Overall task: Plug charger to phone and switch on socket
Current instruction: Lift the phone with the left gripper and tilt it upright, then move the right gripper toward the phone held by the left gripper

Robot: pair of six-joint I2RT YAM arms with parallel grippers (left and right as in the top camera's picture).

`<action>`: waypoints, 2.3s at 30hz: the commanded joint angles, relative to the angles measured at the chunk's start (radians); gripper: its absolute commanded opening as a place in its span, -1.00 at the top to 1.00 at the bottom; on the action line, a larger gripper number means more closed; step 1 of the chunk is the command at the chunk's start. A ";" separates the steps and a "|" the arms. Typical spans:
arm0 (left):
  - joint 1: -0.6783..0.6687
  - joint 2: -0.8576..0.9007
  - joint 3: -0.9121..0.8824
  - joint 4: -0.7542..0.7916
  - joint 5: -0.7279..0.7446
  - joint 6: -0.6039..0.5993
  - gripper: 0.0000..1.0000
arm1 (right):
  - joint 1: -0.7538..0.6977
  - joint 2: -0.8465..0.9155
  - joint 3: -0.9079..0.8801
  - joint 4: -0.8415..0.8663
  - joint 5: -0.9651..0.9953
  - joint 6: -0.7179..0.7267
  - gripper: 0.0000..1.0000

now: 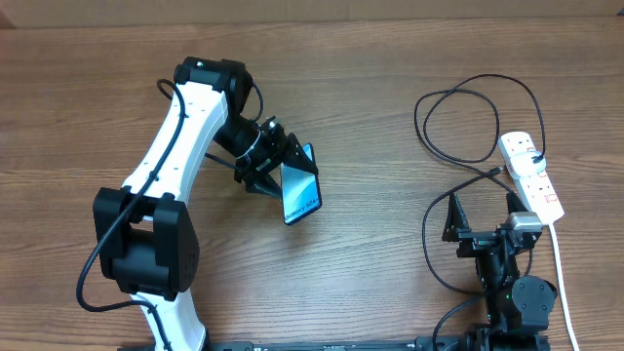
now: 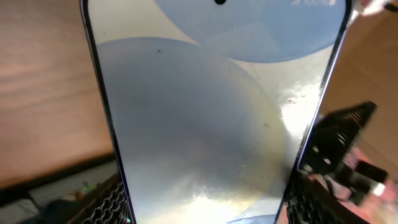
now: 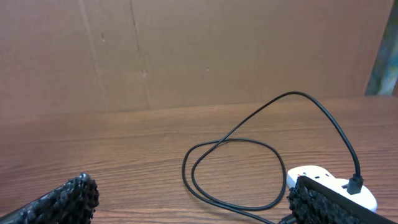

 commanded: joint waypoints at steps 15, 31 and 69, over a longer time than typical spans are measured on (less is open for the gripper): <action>0.005 -0.003 0.030 0.218 -0.290 0.019 0.21 | -0.004 -0.005 -0.010 0.011 -0.061 0.015 -1.00; 0.005 -0.003 0.030 0.327 -0.291 -0.024 0.20 | -0.004 -0.005 -0.010 0.023 -0.653 0.674 -1.00; -0.021 -0.003 0.030 0.468 -0.092 -0.439 0.22 | 0.261 0.900 0.494 -0.164 -0.668 0.519 -0.99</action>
